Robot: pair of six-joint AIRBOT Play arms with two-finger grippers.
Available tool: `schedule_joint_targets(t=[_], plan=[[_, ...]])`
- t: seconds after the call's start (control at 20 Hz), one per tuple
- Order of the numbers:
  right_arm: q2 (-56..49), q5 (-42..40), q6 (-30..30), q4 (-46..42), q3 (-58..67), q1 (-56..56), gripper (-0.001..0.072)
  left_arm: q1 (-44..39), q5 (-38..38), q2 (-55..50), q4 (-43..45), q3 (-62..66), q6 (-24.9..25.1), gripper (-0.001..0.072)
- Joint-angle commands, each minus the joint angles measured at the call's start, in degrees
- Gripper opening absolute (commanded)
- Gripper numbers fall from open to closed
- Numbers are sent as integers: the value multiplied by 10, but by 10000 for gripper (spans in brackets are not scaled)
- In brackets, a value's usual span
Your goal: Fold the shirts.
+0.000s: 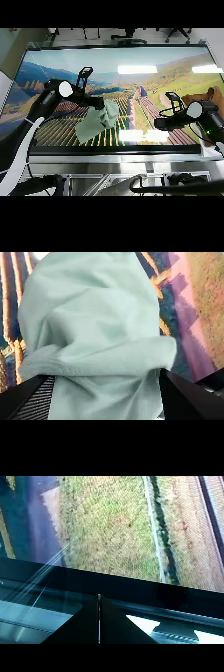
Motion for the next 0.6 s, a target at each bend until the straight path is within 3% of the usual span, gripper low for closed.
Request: schedule_joint_targets(t=[0.0,0.2,0.4,0.55], plan=[[0,0,0,0,0,0,24,24,-97,-24,-5,65,17,690],[0,-1,0,0,0,0,24,104,-181,36,-6,53,37,690],[-1,-35,0,2,0,0,24,177,-122,134,-9,-136,42,690],[-17,-56,-3,63,0,0,24,198,-26,181,-42,-293,66,691]])
